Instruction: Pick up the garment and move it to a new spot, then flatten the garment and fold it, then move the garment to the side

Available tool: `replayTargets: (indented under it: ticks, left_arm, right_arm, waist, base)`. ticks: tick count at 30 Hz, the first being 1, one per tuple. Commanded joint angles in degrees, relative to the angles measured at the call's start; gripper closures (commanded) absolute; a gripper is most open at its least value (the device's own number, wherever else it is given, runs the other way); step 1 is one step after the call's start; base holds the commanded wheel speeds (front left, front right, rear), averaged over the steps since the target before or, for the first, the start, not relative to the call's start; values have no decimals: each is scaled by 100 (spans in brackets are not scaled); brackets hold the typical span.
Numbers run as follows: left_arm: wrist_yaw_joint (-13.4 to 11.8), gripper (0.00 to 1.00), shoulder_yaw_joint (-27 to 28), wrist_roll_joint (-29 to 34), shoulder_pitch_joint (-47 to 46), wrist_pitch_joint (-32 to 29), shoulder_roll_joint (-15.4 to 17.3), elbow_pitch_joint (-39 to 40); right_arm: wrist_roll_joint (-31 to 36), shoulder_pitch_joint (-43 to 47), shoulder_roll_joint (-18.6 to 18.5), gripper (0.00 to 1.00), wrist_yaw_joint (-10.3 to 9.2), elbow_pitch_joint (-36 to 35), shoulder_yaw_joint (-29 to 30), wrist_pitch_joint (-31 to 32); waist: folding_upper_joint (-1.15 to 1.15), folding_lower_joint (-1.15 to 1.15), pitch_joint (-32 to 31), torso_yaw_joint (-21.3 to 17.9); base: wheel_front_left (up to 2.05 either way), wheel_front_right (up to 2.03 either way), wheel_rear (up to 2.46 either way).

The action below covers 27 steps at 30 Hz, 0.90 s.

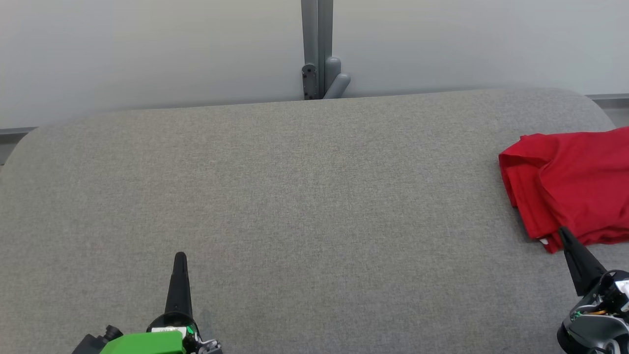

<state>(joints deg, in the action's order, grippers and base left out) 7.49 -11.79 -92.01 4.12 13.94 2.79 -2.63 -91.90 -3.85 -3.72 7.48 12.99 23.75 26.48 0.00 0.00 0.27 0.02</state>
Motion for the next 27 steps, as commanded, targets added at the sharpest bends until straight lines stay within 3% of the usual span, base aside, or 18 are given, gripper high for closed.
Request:
replayTargets:
  ticks: [1,27]
  left_arm:
    - [18,100,-5,-9,73,9,1,-16]
    - [18,100,-6,-9,73,10,2,-14]
  right_arm:
    - [-27,-51,9,100,2,14,20,19]
    - [21,-69,30,100,2,16,59,59]
  waist:
    - [0,0,0,0]
    - [0,0,0,0]
  base:
    - [0,0,0]
    - [0,0,0]
